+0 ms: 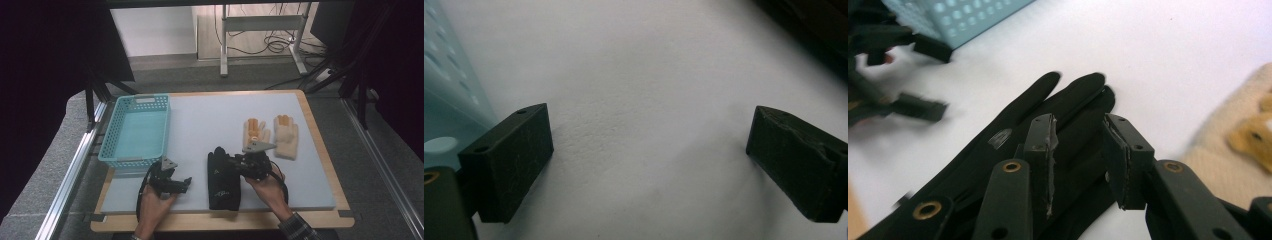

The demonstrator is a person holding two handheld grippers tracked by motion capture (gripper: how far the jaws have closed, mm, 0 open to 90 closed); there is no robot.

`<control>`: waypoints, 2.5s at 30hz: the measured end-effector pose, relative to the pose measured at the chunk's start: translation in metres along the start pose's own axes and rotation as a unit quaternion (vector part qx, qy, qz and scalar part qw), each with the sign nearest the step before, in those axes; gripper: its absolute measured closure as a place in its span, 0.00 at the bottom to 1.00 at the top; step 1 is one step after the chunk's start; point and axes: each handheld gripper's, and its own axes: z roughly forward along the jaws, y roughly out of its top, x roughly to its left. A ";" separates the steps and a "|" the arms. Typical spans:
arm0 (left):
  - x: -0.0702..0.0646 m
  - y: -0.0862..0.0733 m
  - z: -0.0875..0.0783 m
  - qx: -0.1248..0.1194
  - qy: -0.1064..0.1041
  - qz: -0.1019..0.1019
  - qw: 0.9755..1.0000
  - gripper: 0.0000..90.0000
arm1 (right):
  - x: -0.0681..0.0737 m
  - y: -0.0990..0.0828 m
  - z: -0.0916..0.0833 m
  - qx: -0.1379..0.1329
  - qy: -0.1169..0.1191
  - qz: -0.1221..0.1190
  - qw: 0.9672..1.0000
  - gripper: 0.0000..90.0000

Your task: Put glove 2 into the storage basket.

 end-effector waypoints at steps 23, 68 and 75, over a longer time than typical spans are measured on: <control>0.000 0.000 0.000 0.002 0.000 0.002 1.000 0.06 | -0.029 0.004 0.036 0.023 0.002 0.026 0.999 0.77; 0.014 -0.016 -0.016 0.004 -0.023 0.030 0.999 0.05 | 0.034 -0.053 0.023 0.040 0.084 -0.053 0.994 0.95; 0.015 -0.016 -0.016 0.005 -0.027 0.033 0.999 0.06 | 0.036 -0.042 0.038 0.038 0.071 -0.063 0.995 0.95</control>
